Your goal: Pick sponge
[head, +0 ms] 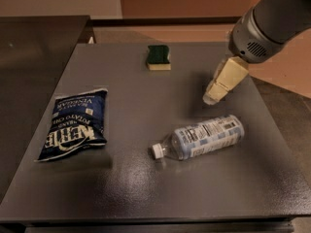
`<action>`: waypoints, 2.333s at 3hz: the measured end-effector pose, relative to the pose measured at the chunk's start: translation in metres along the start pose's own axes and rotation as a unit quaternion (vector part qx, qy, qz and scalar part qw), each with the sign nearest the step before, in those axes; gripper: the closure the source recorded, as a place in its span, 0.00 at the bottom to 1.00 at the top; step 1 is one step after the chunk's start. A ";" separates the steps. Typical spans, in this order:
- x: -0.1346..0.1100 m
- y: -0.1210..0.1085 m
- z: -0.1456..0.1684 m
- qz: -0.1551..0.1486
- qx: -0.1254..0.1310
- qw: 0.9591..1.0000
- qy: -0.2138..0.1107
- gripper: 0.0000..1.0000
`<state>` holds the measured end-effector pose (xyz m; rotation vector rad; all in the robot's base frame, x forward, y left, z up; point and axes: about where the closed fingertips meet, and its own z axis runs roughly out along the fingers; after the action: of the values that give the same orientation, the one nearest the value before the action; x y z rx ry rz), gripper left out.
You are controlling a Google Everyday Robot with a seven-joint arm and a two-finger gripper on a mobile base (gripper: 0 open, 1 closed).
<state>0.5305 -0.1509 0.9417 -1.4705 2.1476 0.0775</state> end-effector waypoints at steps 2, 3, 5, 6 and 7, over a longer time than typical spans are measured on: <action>-0.044 -0.079 0.070 0.050 0.013 0.995 -0.085 0.00; -0.061 -0.107 0.104 0.071 0.008 0.991 -0.115 0.00; -0.092 -0.115 0.155 0.076 -0.020 0.987 -0.140 0.00; -0.097 -0.107 0.174 0.077 -0.036 0.986 -0.140 0.00; -0.095 -0.103 0.192 0.086 -0.044 0.986 -0.135 0.00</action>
Offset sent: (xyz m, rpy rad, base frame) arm 0.1778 0.0369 -0.0346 0.2902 -0.0790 -0.1006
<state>0.7212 -0.0478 0.8452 -1.2383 2.0637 0.4150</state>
